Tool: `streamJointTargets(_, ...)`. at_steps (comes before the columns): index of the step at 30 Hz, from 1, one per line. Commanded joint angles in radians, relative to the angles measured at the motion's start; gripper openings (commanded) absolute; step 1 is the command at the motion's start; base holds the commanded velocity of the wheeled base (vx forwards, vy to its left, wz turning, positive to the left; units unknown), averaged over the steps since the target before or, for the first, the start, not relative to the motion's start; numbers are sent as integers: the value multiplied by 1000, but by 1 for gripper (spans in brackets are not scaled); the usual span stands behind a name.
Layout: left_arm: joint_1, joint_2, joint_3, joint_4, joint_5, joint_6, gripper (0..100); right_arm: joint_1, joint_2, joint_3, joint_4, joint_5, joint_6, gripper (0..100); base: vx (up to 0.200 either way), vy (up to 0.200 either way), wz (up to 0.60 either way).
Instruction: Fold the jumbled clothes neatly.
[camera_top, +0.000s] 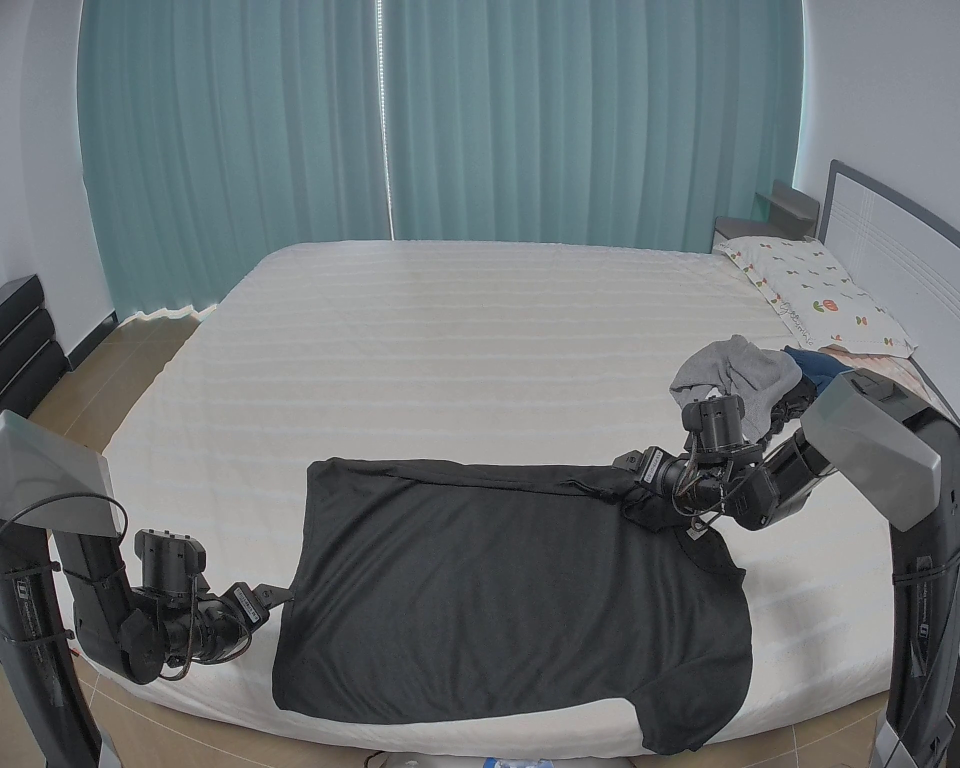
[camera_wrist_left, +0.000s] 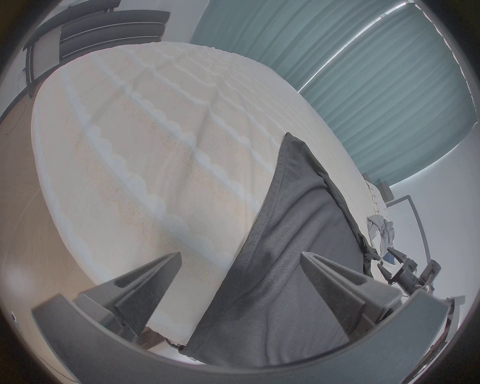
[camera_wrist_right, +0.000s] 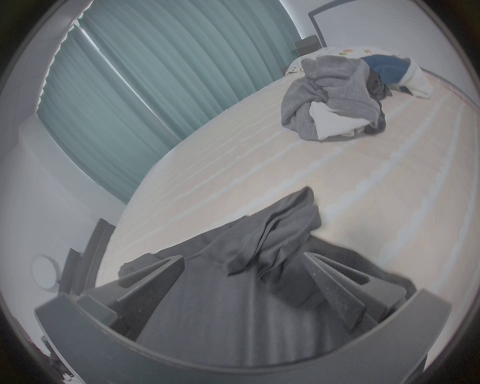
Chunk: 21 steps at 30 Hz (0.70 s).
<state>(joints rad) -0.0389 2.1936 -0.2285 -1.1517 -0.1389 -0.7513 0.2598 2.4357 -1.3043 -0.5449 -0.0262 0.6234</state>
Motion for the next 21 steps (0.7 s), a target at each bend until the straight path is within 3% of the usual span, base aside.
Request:
streamJointTargets(1, -1, 3, -2, 0, -2, -3, 100, -11, 109, -135, 74, -34, -37, 100, 0, 0, 0)
streamJointTargets(9, -1, 3, 0, 0, -1, 1, 100, -13, 169, -260, 138, -37, -37, 100, 0, 0, 0)
streamJointTargets(10, -1, 3, 0, 0, -1, 1, 100, -13, 170, -268, 140, -37, -36, 0, 0, 0, 0)
streamJointTargets(21, -4, 6, -2, 0, -1, 4, 100, -19, 215, -440, 92, -72, -44, 0, 0, 0, 0)
